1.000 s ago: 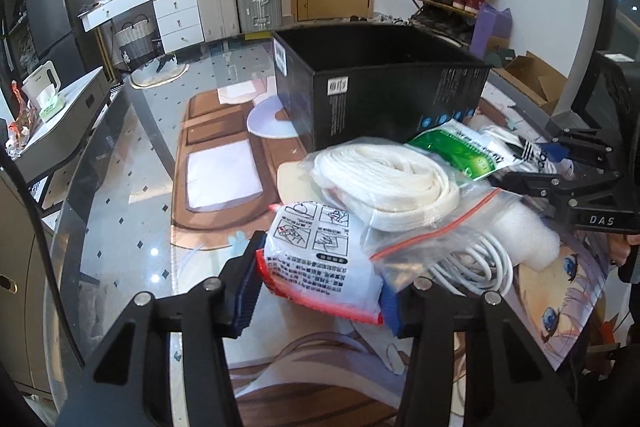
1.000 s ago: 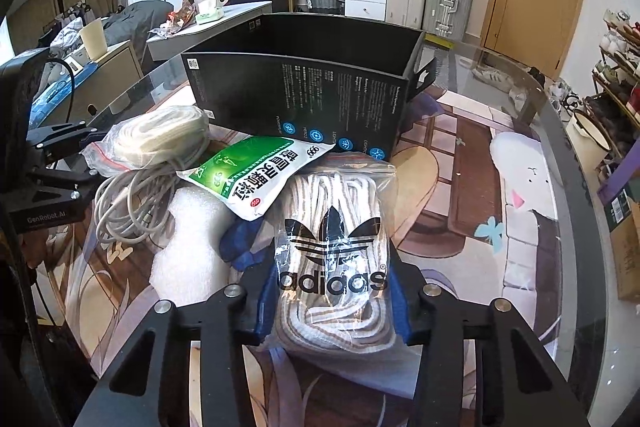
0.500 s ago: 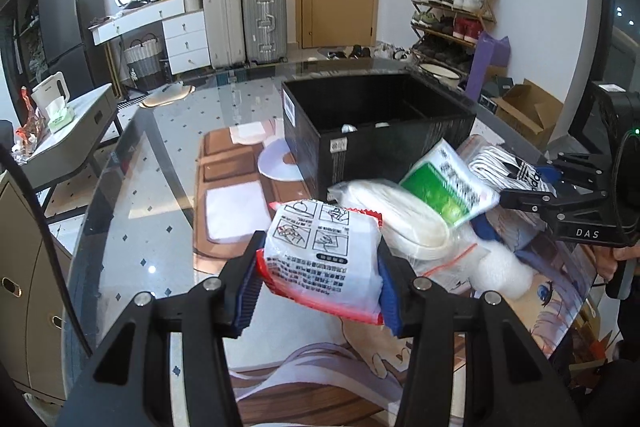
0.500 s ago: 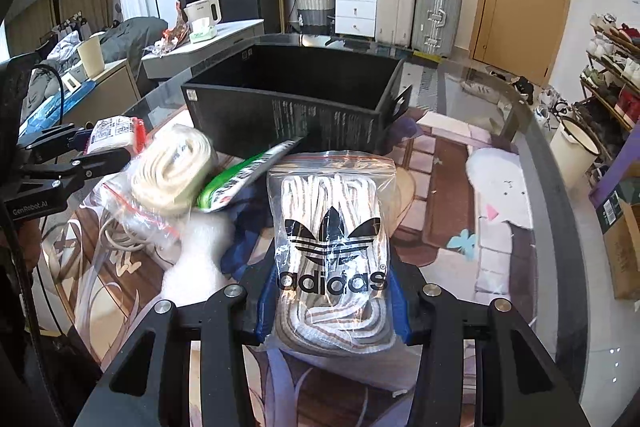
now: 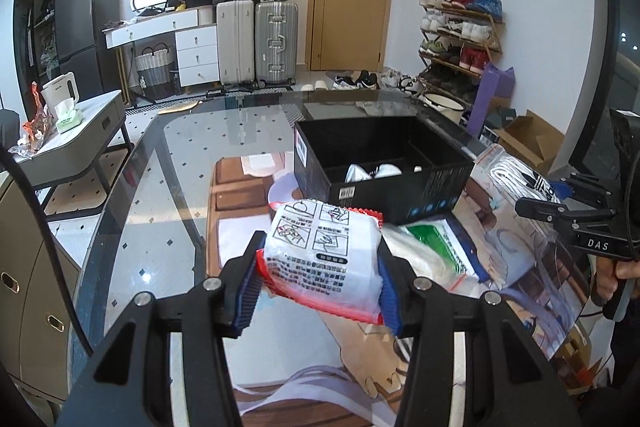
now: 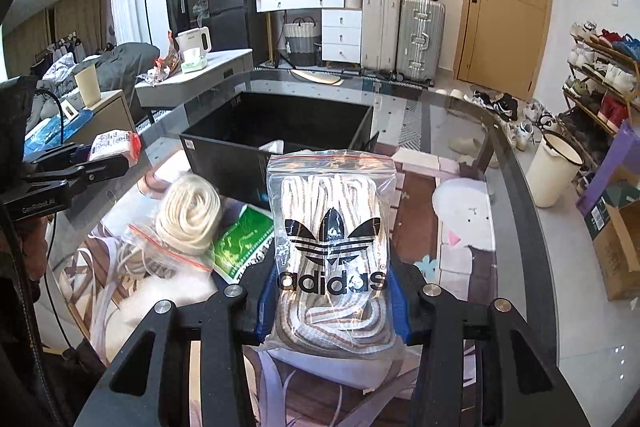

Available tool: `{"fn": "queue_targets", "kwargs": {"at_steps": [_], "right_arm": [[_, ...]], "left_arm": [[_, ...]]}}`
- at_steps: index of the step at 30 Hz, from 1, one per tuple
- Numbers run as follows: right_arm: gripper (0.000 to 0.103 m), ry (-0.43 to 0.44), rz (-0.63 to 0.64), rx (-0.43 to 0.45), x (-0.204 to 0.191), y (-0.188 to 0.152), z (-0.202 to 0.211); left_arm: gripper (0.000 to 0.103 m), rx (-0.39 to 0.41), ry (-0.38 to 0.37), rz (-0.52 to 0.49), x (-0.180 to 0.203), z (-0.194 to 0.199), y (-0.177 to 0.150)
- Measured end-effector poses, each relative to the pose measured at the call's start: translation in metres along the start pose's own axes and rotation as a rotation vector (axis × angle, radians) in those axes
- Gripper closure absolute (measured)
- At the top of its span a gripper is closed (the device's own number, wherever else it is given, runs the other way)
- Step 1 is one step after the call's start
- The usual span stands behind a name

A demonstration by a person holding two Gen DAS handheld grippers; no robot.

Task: Organize soft objects
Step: 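Carry the adidas bag with the right gripper while the left carries the packet over the black box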

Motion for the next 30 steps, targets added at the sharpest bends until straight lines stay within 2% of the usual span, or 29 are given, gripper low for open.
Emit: {"fn": "queue_targets", "kwargs": {"at_steps": [18, 30], "right_arm": [[0.057, 0.036, 0.023, 0.045, -0.015, 0.034, -0.003], [0.057, 0.05, 0.047, -0.001, -0.02, 0.047, -0.023]], "left_arm": [[0.054, 0.066, -0.003, 0.013, 0.01, -0.01, 0.039], [0.054, 0.057, -0.017, -0.009, 0.02, -0.028, 0.053]]}}
Point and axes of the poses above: each gripper's, at about its wrist camera, not at the fingertips, and z roughly against the way its jaws point, x to its right, y to its top, the point moved 8 cm from there along -z, roughly the way its jaws point, and after that the axes turned 5 degrees about x, right-handed, at the moved point
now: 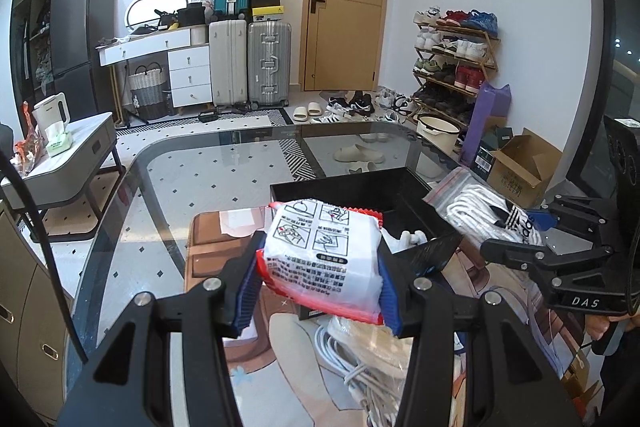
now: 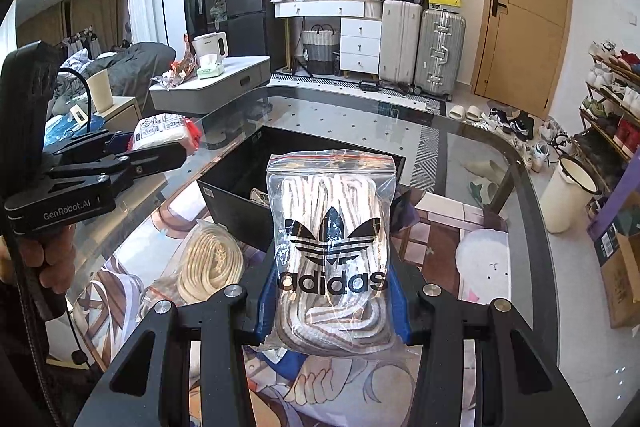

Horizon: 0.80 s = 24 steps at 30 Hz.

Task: Organize soft objects
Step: 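Carry the adidas bag with the right gripper while the left carries the packet over the black box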

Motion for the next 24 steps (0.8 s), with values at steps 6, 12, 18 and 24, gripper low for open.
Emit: {"fn": "queue_targets", "kwargs": {"at_steps": [6, 12, 18, 24], "right_arm": [[0.057, 0.008, 0.011, -0.026, -0.001, 0.004, -0.011], [0.057, 0.008, 0.02, -0.054, 0.001, 0.013, -0.024], [0.057, 0.005, 0.027, -0.097, 0.006, 0.018, -0.04], [0.057, 0.006, 0.044, -0.123, 0.003, 0.023, -0.053]], "left_arm": [[0.054, -0.013, -0.006, -0.001, 0.004, -0.013, 0.004], [0.054, -0.025, -0.006, -0.005, 0.005, -0.024, 0.005], [0.054, -0.042, -0.007, -0.015, 0.007, -0.037, 0.004], [0.054, -0.059, -0.006, -0.028, 0.01, -0.051, 0.005]]}}
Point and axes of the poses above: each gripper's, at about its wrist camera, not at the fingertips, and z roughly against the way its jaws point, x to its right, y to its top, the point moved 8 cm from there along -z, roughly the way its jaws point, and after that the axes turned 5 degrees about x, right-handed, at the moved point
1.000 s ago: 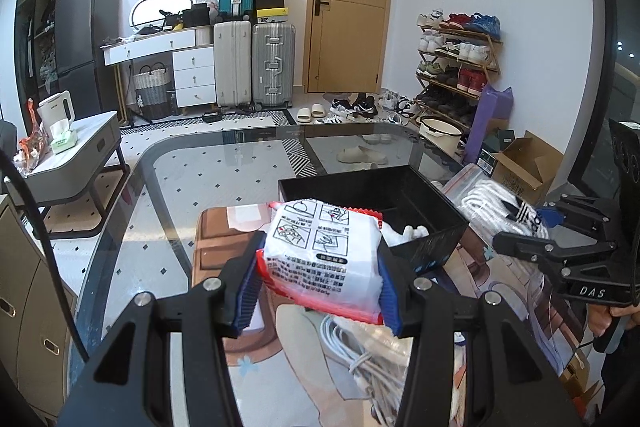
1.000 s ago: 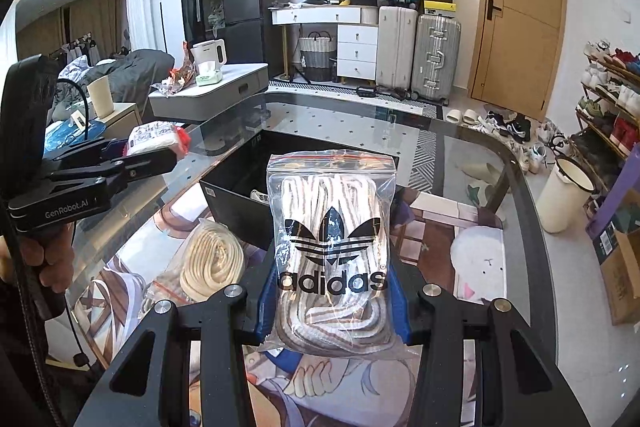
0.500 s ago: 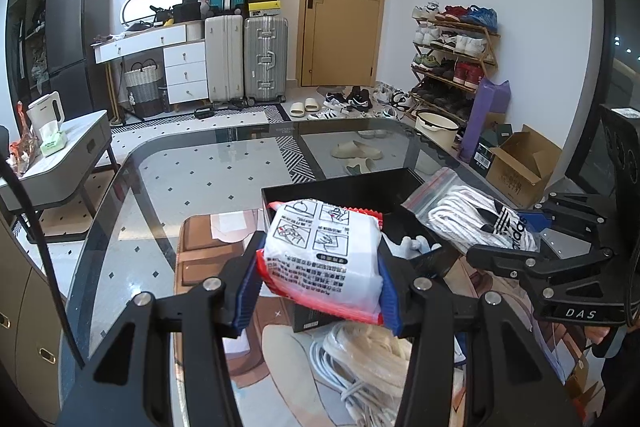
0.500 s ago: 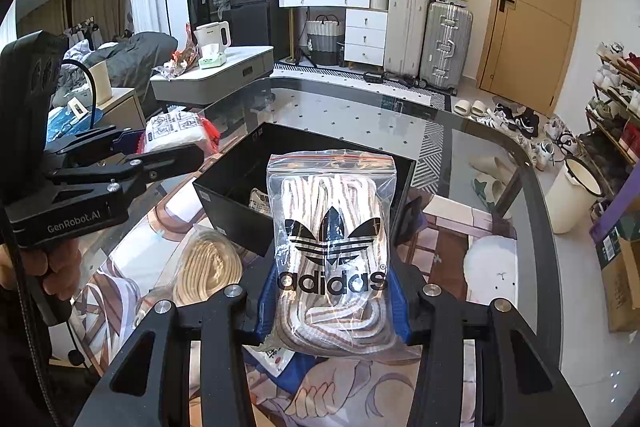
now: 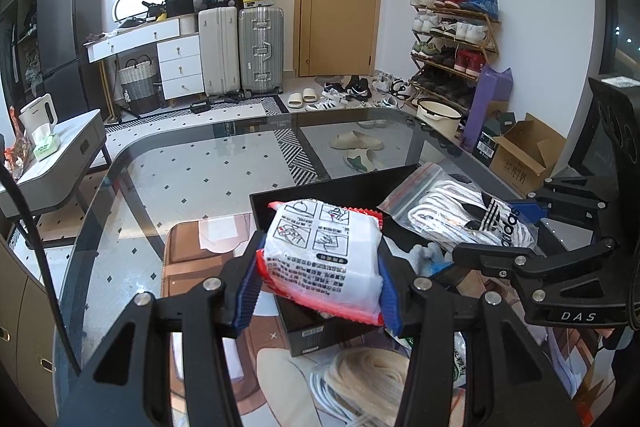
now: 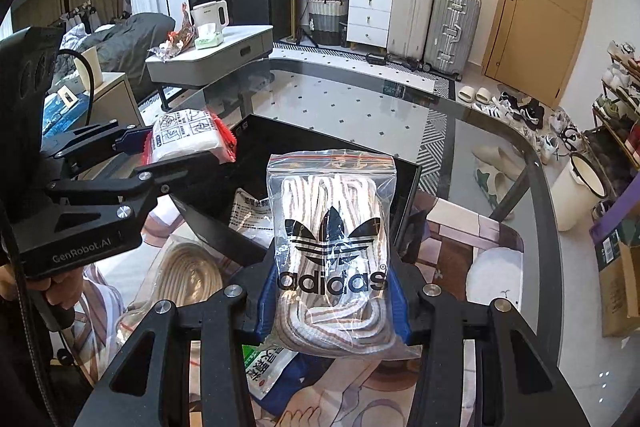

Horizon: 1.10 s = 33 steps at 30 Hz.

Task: Organize soft objects
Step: 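Carry the adidas bag with the right gripper while the left carries the packet over the black box, then open the right gripper to drop the adidas bag while the left releases the packet into the box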

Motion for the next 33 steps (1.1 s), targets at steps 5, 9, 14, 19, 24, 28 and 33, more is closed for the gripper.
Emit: {"fn": "queue_targets", "kwargs": {"at_steps": [5, 9, 14, 19, 24, 28, 33], "right_arm": [[0.057, 0.006, 0.009, -0.018, 0.002, 0.005, -0.011], [0.057, 0.013, 0.024, -0.031, 0.001, 0.006, -0.017], [0.057, 0.019, 0.031, -0.037, 0.002, 0.011, -0.024], [0.057, 0.024, 0.031, -0.042, 0.002, 0.014, -0.029], [0.057, 0.034, 0.018, -0.047, 0.0, 0.016, -0.033], [0.057, 0.051, -0.002, -0.055, 0.002, 0.019, -0.037], [0.057, 0.05, -0.012, -0.054, 0.004, 0.023, -0.041]], "left_arm": [[0.054, -0.013, 0.0, -0.003, 0.001, -0.01, 0.0], [0.054, -0.018, 0.002, -0.006, 0.001, -0.015, 0.001], [0.054, -0.022, -0.002, -0.013, 0.002, -0.021, 0.002], [0.054, -0.025, -0.008, -0.015, 0.003, -0.025, 0.002], [0.054, -0.03, -0.009, -0.012, 0.004, -0.027, 0.003], [0.054, -0.032, -0.01, -0.011, 0.005, -0.029, 0.003], [0.054, -0.032, -0.011, -0.007, 0.005, -0.03, 0.003]]}}
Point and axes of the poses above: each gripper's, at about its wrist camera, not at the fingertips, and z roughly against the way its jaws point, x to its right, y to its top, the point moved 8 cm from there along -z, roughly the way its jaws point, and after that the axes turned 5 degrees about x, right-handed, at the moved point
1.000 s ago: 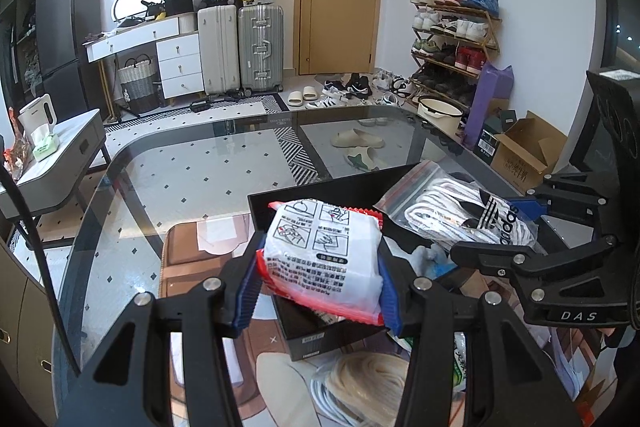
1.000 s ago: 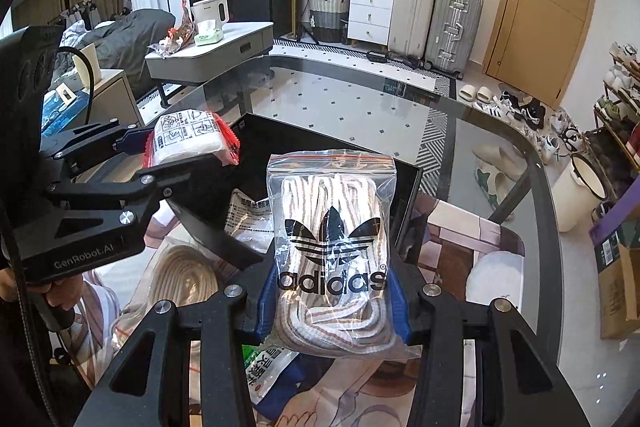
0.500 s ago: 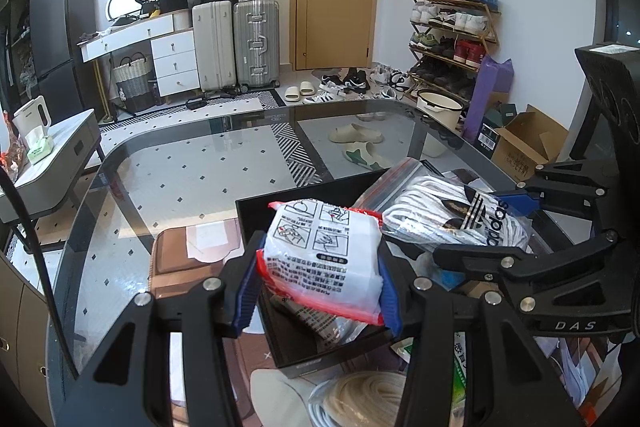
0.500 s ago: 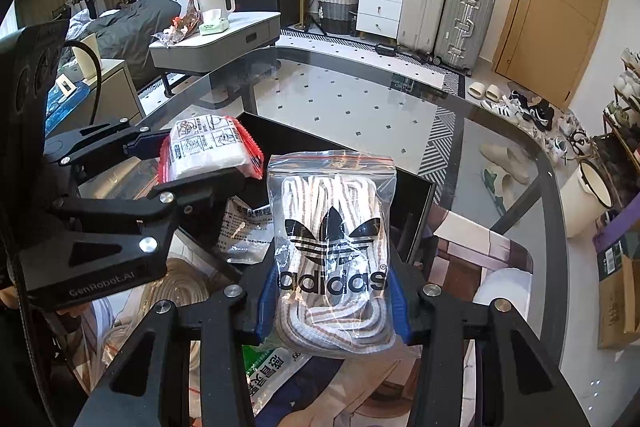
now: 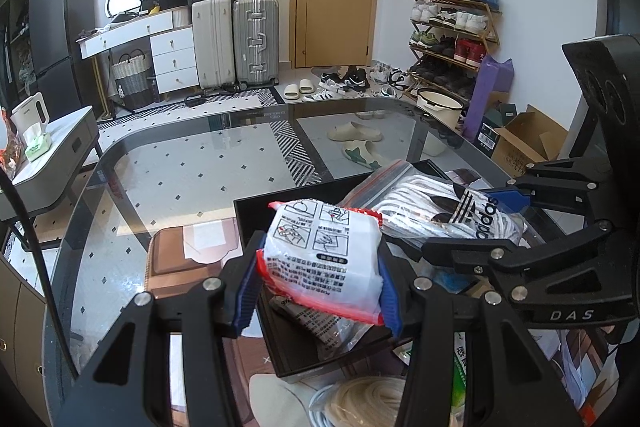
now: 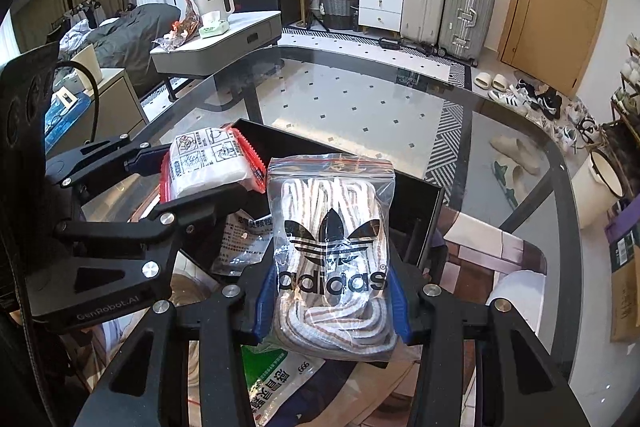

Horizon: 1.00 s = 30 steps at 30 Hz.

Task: Organize soft objects
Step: 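Open the right gripper to drop the adidas bag while the left releases the packet into the box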

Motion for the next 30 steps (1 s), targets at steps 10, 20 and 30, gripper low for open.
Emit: {"fn": "queue_targets", "kwargs": {"at_steps": [10, 20, 30], "right_arm": [[0.046, -0.011, -0.014, -0.008, 0.007, 0.002, -0.008], [0.017, -0.035, -0.002, 0.055, 0.012, 0.001, 0.012], [0.004, -0.066, -0.033, 0.095, 0.018, -0.01, 0.03]], "left_arm": [[0.054, -0.001, 0.001, 0.001, -0.001, -0.001, -0.001], [0.054, -0.008, -0.009, 0.001, -0.003, -0.002, -0.005], [0.022, -0.017, -0.015, 0.0, 0.003, 0.006, -0.008]]}}
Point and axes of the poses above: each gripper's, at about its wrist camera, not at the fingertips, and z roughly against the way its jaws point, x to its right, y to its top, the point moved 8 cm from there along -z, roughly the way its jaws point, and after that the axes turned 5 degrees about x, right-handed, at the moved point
